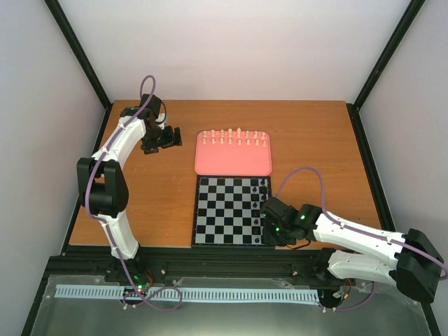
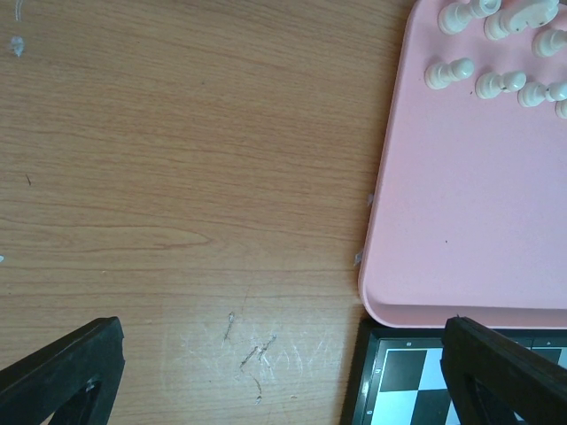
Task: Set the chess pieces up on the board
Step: Place the chess piece on the chessboard.
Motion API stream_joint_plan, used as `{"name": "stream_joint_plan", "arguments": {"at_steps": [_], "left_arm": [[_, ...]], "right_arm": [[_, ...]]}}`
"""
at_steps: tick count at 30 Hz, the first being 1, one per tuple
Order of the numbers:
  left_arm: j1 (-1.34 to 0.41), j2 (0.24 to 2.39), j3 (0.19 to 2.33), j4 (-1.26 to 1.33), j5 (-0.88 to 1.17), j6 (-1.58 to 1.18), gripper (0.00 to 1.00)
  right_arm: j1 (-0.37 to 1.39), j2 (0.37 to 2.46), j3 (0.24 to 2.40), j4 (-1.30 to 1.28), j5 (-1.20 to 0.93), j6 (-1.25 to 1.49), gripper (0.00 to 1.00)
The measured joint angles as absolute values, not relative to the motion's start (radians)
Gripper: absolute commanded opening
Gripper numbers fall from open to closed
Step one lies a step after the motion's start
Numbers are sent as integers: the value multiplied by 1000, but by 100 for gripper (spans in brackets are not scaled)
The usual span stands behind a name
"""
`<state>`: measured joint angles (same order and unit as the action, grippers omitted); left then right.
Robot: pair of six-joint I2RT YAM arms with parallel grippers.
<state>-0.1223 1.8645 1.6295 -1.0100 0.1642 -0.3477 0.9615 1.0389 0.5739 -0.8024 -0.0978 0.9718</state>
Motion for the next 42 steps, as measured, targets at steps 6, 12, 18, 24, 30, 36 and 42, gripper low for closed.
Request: {"name": "stream_joint_plan", "arguments": {"at_steps": [6, 12, 18, 24, 30, 36, 42], "left_arm": [[-122, 1864, 1629, -1010, 164, -348, 100], [-122, 1864, 1629, -1010, 164, -348, 100], [-122, 1864, 1629, -1010, 164, -348, 100], [-122, 1864, 1629, -1010, 164, -348, 100], [-122, 1864, 1629, -1010, 164, -348, 100], [-122, 1864, 1629, -1010, 164, -348, 100], [-122, 1864, 1629, -1010, 164, -348, 100]], "right_arm": [[954, 1061, 575, -799, -98, 960, 6], [952, 1085, 582, -795, -98, 940, 6], [951, 1097, 593, -792, -97, 923, 7], [949, 1118, 601, -789, -97, 906, 10], [949, 1118, 601, -790, -98, 901, 22], [949, 1114, 607, -798, -97, 898, 29], [949, 1100, 662, -850, -98, 895, 52]]}}
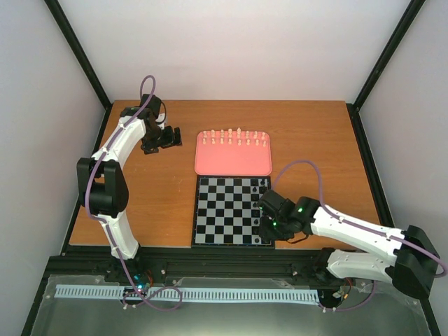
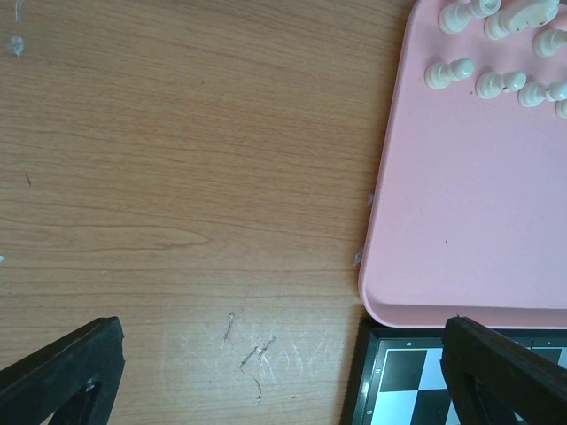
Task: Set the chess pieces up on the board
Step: Place the chess piece on the chessboard, then reset both arms
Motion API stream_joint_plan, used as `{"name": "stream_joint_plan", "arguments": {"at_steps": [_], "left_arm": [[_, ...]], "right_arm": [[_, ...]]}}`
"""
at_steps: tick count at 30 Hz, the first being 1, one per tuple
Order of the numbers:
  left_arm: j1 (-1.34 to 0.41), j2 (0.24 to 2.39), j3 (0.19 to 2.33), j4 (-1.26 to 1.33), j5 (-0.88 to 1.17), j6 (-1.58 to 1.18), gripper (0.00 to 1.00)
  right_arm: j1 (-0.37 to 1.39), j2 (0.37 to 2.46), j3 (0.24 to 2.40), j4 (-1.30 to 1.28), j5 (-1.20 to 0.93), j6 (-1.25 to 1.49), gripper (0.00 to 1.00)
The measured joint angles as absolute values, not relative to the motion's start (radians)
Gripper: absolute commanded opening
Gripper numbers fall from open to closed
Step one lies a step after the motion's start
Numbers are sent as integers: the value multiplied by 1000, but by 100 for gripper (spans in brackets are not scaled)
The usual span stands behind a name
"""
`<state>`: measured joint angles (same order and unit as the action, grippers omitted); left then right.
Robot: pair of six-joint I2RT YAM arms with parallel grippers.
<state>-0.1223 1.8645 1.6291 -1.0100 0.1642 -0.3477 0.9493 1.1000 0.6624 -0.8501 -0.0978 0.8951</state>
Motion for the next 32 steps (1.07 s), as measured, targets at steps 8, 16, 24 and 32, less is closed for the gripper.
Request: {"name": "stream_joint_plan", "arguments": {"at_steps": [8, 16, 24, 32], "left_arm": [[-122, 1864, 1629, -1010, 165, -348, 100], [-122, 1864, 1701, -1026, 149, -348, 100], [-122, 1859, 1725, -1035, 138, -352, 100], [-122, 1827, 1731, -1048, 126, -355, 100]], "right_arm": [[937, 1081, 958, -1026, -52, 838, 100], [704, 1346, 1309, -1069, -36, 604, 100], [497, 1601, 1605, -1008, -81, 414, 100], [499, 1747, 1694, -980, -97, 328, 100]]}}
